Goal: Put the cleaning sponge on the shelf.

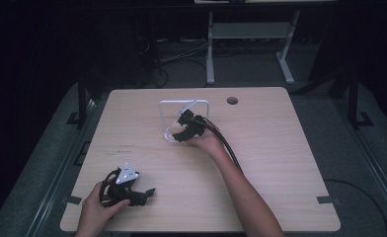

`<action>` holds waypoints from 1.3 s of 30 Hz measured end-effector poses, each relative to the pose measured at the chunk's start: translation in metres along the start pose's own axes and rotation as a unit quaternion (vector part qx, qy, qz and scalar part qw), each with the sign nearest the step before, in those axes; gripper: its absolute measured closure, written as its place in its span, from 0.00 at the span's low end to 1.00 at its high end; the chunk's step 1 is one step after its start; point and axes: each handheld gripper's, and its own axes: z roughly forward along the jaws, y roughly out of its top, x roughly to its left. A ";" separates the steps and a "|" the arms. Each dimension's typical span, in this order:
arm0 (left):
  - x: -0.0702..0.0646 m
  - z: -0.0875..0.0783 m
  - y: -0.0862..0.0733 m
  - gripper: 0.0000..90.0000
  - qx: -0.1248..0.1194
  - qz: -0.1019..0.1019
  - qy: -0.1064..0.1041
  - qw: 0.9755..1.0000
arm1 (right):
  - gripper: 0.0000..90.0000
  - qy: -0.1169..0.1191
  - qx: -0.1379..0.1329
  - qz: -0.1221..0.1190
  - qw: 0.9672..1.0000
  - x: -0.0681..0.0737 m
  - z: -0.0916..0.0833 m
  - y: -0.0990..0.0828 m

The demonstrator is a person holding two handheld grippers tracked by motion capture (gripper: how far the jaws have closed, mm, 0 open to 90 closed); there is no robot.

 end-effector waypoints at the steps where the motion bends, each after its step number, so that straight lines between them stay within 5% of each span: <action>1: 0.000 0.000 0.000 0.14 0.000 0.000 0.000 1.000 | 0.36 0.001 0.001 0.002 1.000 0.001 0.002 0.000; 24: 0.000 0.000 0.000 0.14 0.000 0.000 0.000 1.000 | 0.35 -0.007 0.016 0.005 1.000 0.001 0.018 0.000; 39: 0.000 0.000 0.000 0.14 0.000 0.000 0.000 1.000 | 0.34 -0.001 -0.019 -0.012 1.000 0.013 -0.020 0.006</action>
